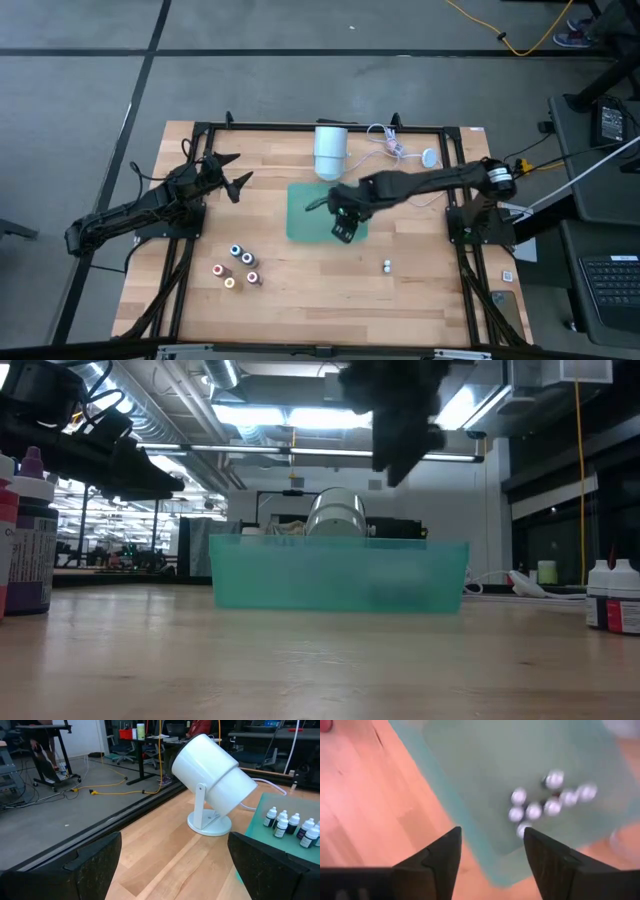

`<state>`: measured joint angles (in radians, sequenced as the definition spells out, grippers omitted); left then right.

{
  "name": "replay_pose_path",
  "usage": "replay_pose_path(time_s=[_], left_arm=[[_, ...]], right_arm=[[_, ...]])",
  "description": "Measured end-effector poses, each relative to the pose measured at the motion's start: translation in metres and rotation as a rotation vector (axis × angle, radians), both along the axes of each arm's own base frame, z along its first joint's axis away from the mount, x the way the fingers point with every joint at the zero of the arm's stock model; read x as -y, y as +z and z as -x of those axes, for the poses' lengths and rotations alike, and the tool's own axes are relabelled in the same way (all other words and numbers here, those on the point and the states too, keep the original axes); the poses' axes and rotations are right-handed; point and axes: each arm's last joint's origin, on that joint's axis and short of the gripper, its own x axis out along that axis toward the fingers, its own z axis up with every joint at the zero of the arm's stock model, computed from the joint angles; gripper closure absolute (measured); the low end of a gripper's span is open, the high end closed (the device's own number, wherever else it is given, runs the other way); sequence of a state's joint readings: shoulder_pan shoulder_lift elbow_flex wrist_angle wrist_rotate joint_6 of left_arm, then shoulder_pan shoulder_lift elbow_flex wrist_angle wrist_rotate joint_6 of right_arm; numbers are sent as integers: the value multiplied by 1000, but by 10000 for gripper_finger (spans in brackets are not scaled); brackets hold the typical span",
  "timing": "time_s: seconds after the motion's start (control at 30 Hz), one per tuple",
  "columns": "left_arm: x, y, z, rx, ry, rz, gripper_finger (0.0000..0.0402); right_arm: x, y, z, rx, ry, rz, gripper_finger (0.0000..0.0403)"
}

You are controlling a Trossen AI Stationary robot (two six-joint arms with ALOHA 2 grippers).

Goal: Pick & Place food coloring
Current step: Put the small pink food coloring bottle into the green bin

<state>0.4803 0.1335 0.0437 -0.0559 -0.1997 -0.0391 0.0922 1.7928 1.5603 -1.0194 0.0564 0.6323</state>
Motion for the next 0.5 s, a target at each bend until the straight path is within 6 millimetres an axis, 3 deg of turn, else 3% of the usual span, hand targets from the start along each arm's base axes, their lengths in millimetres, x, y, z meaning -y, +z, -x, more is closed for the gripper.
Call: replay_pose_path(time_s=[0.17, 0.5], left_arm=[[0, 0, 0, 0, 0, 0, 41], [0, 0, 0, 0, 0, 0, 41]], right_arm=[[-27, 0, 26, -8, -234, -92, 176], [-70, -24, 85, -98, -420, -132, 176]])
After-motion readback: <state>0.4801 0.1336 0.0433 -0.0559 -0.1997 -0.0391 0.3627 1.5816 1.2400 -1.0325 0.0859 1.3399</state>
